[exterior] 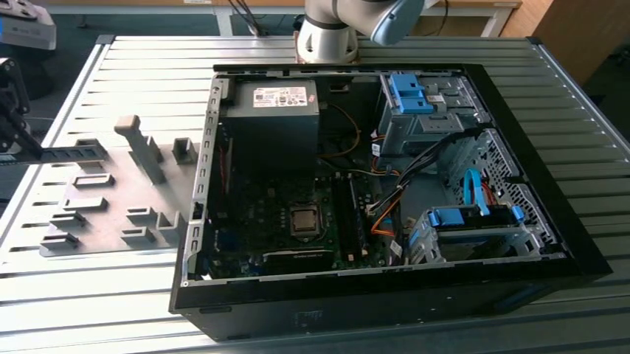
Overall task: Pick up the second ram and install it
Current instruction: 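Pick up the second ram and move it above second insertion slot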
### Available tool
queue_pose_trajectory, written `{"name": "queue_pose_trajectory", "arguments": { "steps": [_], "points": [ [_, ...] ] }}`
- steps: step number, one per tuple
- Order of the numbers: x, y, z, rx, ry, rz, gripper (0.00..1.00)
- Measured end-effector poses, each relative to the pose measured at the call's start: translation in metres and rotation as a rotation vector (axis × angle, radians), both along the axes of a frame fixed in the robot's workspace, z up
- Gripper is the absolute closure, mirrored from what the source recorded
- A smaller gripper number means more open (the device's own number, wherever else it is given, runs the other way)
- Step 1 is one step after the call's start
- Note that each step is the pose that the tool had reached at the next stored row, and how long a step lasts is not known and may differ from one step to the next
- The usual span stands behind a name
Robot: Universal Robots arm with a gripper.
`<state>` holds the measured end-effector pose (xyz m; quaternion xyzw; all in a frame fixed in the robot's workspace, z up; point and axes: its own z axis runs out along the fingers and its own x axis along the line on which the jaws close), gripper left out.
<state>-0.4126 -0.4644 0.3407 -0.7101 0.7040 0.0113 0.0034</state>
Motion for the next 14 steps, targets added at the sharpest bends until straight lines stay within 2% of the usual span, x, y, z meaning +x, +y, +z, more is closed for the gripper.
{"name": "queue_pose_trajectory", "arguments": {
  "steps": [14],
  "points": [
    [0.0, 0.0002, 0.0286, 0.0001, -0.0001, 0.0, 0.86]
  ]
}}
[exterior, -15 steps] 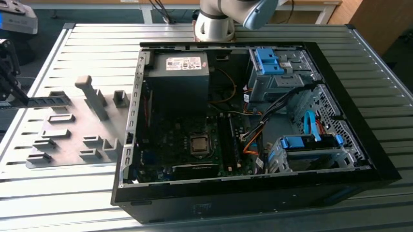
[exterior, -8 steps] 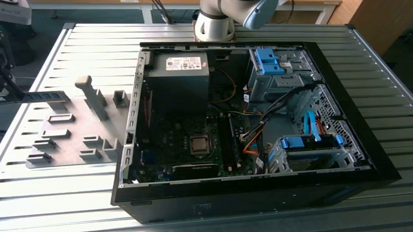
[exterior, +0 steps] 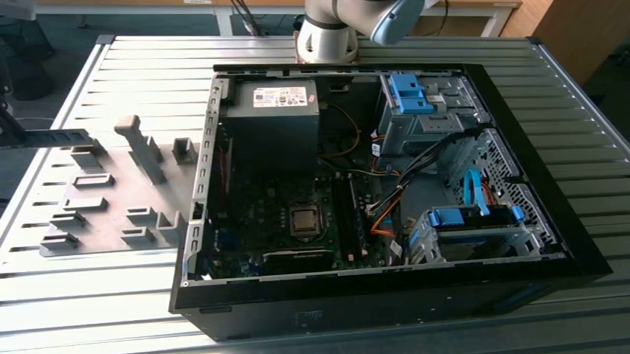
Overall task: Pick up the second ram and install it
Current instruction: 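Pick up the second ram and move it above second insertion slot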
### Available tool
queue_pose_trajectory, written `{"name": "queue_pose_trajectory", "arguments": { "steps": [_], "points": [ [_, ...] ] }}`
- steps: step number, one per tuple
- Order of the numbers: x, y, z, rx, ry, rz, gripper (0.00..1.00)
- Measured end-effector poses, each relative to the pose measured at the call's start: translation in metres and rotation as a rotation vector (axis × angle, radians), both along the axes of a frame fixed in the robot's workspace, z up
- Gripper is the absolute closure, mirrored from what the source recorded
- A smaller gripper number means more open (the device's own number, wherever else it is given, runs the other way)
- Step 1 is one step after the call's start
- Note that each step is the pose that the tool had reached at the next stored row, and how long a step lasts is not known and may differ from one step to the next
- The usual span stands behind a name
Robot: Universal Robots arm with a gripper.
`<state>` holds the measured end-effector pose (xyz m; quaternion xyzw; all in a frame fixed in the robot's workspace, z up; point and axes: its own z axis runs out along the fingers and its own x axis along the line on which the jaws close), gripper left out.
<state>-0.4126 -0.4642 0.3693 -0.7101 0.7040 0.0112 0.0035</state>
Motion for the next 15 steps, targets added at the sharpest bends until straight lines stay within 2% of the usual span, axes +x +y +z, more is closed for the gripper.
{"name": "queue_pose_trajectory", "arguments": {
  "steps": [11, 15],
  "points": [
    [0.0, 0.0003, 0.0229, 0.0001, -0.0002, 0.0, 0.86],
    [0.0, 0.0004, 0.0239, -0.0004, -0.0004, 0.0, 0.86]
  ]
}}
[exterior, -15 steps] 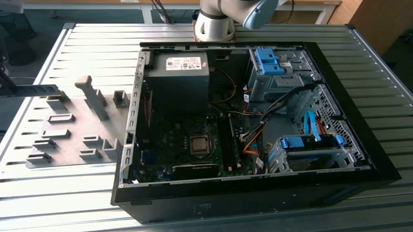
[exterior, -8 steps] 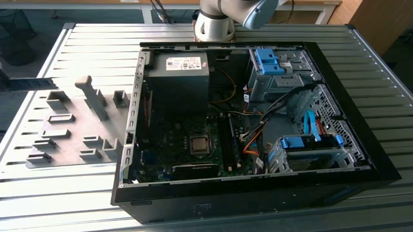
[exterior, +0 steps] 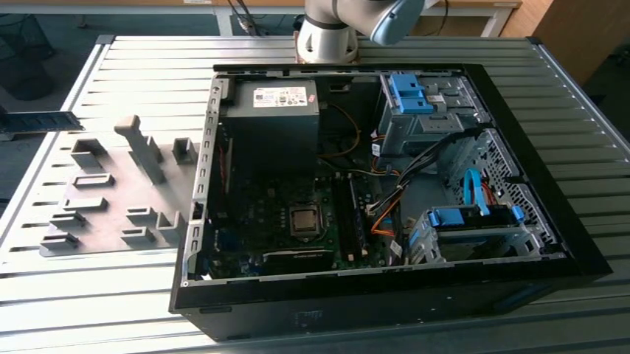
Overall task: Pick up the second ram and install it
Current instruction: 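Pick up the second ram and move it above second insertion slot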
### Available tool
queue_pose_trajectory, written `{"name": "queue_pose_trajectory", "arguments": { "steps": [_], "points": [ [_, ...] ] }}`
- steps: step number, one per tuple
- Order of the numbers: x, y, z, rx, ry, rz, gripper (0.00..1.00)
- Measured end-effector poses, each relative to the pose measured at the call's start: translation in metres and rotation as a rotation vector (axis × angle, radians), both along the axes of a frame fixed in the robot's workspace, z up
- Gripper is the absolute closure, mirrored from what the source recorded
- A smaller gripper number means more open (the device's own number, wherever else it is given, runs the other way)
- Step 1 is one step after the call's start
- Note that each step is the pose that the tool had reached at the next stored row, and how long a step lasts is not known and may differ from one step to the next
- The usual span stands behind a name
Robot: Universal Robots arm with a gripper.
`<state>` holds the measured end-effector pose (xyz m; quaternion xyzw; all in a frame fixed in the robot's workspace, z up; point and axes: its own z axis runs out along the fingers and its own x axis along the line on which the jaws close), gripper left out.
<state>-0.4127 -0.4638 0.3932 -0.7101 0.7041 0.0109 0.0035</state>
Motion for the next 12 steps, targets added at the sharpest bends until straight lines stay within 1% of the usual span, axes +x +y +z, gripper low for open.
{"name": "queue_pose_trajectory", "arguments": {
  "steps": [6, 12],
  "points": [
    [0.0013, 0.0001, 0.0002, -0.0003, 0.0003, 0.0, 0.86],
    [0.0084, 0.0, 0.0002, -0.0002, 0.0003, 0.0, 0.86]
  ]
}}
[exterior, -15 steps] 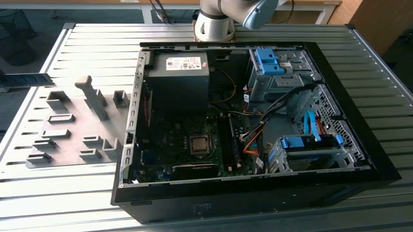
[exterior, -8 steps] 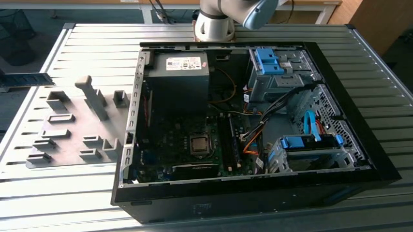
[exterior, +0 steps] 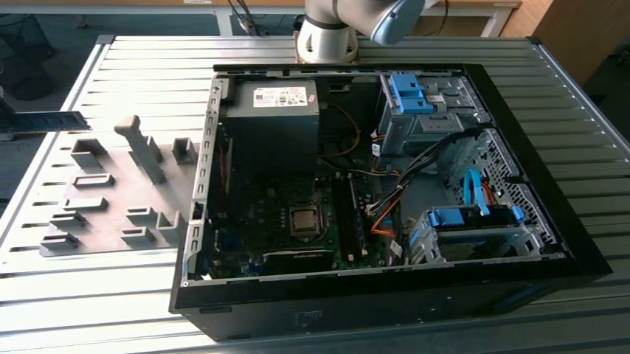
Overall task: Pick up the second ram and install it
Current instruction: 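Pick up the second ram and move it above second insertion slot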
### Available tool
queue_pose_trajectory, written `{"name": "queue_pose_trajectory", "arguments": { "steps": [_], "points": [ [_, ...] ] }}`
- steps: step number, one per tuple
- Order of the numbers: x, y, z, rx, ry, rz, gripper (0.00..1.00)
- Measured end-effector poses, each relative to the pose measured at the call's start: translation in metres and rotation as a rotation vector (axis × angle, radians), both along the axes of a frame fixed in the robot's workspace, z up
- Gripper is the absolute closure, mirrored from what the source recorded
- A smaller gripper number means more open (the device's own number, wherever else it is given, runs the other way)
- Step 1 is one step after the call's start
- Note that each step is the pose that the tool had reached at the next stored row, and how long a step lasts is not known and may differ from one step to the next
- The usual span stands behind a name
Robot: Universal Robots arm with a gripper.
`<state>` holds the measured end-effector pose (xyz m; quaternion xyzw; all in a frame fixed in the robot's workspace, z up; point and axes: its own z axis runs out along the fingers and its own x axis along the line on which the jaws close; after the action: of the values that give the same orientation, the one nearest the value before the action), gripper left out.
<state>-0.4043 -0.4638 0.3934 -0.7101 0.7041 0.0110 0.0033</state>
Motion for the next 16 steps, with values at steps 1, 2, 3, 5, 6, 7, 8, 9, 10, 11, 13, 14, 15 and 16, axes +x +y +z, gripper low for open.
{"name": "queue_pose_trajectory", "arguments": {
  "steps": [1, 2, 3, 5, 6, 7, 8, 9, 10, 11, 13, 14, 15, 16],
  "points": [
    [0.001, 0.0, 0.0, 0.0, 0.0, 0.0, 0.86],
    [0.002, 0.0, 0.0, 0.0, 0.0, 0.0, 0.86],
    [0.004, 0.0, -0.0001, 0.0001, -0.0001, 0.0, 0.86],
    [0.006, 0.0, -0.0001, 0.0001, -0.0001, 0.0, 0.86],
    [0.007, 0.0, -0.0001, 0.0001, -0.0001, 0.0, 0.86],
    [0.009, 0.0, -0.0001, 0.0001, -0.0001, 0.0, 0.86],
    [0.01, 0.0, -0.0001, 0.0001, -0.0001, 0.0, 0.86],
    [0.011, 0.0, 0.0, 0.0, 0.0, 0.0, 0.86],
    [0.013, 0.0, 0.0, 0.0, 0.0001, 0.0, 0.86],
    [0.014, 0.0, 0.0, 0.0, 0.0001, 0.0, 0.86],
    [0.022, 0.0, -0.0001, 0.0, 0.0, 0.0, 0.86],
    [0.024, 0.0, -0.0001, 0.0, -0.0001, 0.0, 0.86],
    [0.026, 0.0, -0.0001, 0.0001, 0.0, 0.0, 0.86],
    [0.028, 0.0, 0.0, 0.0, 0.0, 0.0, 0.86]
  ]
}}
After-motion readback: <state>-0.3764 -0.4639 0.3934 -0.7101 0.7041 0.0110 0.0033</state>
